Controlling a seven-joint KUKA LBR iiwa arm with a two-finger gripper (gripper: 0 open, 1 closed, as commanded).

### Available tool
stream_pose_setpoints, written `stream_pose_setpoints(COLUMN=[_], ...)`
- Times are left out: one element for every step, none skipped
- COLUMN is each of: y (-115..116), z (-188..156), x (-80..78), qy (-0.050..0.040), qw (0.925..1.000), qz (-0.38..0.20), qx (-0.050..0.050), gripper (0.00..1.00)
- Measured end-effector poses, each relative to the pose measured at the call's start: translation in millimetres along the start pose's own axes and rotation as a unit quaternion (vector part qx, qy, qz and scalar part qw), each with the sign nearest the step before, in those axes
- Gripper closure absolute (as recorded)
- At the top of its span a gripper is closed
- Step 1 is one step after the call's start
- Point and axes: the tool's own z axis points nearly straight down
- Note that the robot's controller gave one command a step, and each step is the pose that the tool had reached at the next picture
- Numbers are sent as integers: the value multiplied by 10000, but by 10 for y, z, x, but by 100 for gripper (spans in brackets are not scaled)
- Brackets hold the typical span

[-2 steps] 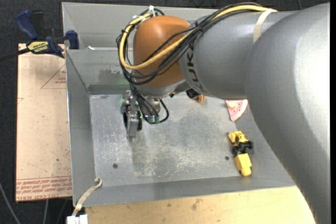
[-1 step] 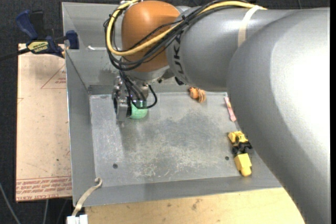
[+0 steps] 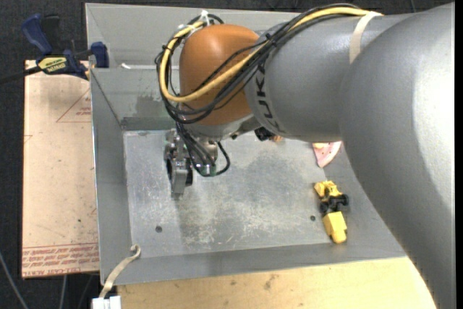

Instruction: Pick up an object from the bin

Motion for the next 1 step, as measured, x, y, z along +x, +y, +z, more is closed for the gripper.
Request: stream_pose_setpoints(y=[101], z=[-572], x=[-225], qy=[-14], qw=[10000], qz=[63], qx=[-13], gripper=[100])
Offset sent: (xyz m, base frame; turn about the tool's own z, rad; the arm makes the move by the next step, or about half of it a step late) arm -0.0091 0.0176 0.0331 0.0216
